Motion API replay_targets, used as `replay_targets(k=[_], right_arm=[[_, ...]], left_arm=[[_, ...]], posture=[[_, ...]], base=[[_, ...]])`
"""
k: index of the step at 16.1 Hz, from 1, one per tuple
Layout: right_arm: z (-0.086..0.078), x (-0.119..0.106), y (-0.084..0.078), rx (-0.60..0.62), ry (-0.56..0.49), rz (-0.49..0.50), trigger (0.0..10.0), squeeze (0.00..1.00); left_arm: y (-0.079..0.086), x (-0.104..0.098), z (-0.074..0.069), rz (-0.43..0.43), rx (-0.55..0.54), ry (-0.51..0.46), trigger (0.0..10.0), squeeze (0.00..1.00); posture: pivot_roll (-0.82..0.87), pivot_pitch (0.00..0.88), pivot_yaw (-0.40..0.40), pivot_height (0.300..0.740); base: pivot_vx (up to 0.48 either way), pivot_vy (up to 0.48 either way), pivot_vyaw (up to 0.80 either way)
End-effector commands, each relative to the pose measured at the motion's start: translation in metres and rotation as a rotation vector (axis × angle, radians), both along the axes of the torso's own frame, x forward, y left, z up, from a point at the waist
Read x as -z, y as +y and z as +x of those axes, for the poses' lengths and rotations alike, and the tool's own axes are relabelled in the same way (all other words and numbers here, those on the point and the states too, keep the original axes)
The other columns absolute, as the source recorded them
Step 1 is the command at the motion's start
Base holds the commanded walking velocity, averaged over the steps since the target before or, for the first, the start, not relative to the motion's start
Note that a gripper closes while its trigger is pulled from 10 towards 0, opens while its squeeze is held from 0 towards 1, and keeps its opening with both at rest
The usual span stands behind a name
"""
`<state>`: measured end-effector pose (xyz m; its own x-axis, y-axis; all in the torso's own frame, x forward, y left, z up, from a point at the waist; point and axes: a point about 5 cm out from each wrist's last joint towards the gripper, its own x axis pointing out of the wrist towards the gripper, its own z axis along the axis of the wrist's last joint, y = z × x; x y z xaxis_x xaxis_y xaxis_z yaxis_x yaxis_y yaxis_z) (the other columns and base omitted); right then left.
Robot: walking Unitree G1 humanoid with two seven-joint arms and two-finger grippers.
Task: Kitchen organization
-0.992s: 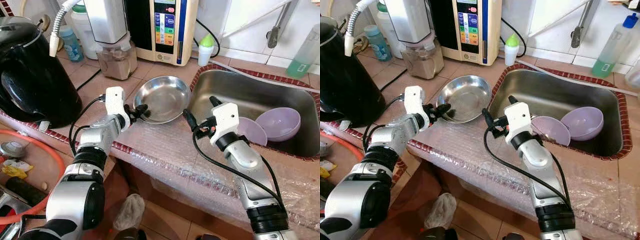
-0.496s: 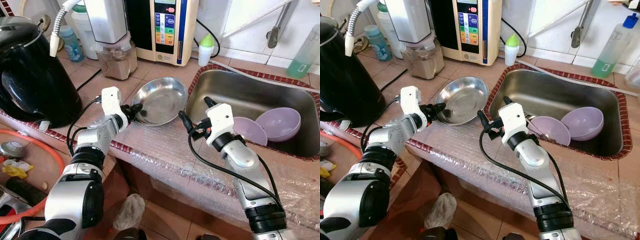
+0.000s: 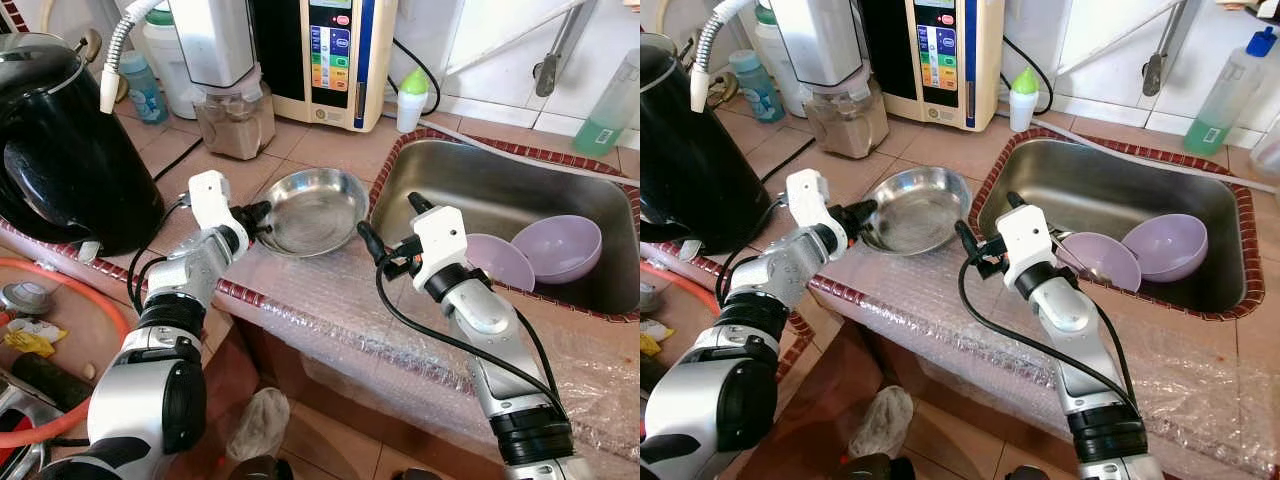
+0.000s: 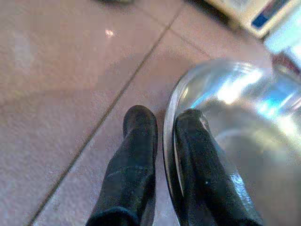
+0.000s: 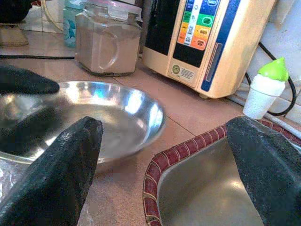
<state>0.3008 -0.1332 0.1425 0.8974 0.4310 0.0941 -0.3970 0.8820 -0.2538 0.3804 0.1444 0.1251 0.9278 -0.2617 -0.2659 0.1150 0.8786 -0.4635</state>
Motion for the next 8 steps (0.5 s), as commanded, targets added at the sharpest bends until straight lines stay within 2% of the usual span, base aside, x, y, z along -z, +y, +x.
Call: replay_targets(k=[1,3,6,8], right_arm=[[0.003,-0.003,-0.001,0.005,-0.007,0.008,10.0,0.00],[0.006,-0.008,-0.004,0.039,-0.003,0.089,10.0,0.00],[0.009,-0.008,-0.005,0.054,0.030,0.146,10.0,0.00],[0.010,-0.006,-0.003,0.061,0.061,0.190,10.0,0.00]], left_arm=[[0.003,-0.003,0.002,-0.014,-0.030,-0.004,0.0,0.00],[0.003,-0.005,0.002,-0.034,-0.051,-0.022,0.0,0.00],[0.003,-0.011,0.004,-0.072,-0.083,-0.065,0.0,0.00],[-0.001,-0.027,0.007,-0.130,-0.071,-0.175,0.0,0.00]], posture=[[-0.06,0.009,0.093,0.740],[-0.06,0.009,0.092,0.740],[-0.06,0.010,0.088,0.740],[-0.06,0.012,0.086,0.740]], base=[[0.000,0.000,0.00],[0.000,0.000,0.00],[0.000,0.000,0.00],[0.000,0.000,0.00]])
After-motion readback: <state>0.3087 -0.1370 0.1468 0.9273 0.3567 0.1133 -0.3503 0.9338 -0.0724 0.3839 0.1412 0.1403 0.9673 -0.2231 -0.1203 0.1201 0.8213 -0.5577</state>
